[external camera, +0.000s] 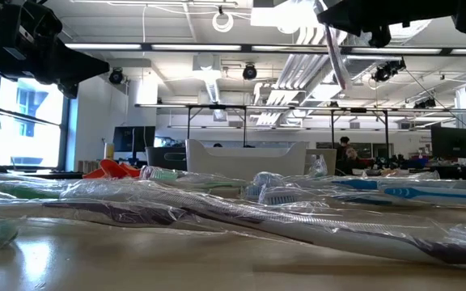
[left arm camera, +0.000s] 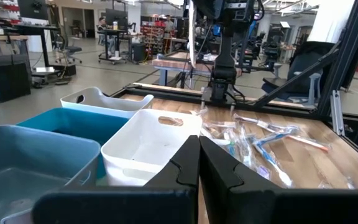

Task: Pick & Place Toothbrushes
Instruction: Put the orange toothbrush into the gray bin

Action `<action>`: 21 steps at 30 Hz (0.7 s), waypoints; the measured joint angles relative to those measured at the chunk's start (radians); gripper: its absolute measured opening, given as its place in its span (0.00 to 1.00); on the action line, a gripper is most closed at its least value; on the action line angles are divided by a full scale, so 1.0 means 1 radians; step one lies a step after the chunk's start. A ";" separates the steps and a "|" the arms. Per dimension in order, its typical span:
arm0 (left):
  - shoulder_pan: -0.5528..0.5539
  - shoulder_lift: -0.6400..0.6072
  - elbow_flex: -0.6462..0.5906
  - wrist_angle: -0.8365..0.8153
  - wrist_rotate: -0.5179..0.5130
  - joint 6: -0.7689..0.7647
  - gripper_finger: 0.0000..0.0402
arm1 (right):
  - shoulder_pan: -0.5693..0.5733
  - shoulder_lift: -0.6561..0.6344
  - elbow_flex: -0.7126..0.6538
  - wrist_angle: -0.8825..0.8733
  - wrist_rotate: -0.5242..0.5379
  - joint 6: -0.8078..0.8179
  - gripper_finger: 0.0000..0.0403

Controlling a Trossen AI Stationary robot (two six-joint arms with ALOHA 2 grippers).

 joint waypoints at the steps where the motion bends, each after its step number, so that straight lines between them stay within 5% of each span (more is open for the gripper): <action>1: 0.000 0.000 0.000 0.000 0.000 0.000 0.00 | -0.004 0.010 0.000 0.015 -0.001 0.000 0.02; 21: 0.000 0.000 0.000 0.001 -0.004 0.000 0.00 | -0.211 0.257 0.068 0.111 -0.073 0.063 0.02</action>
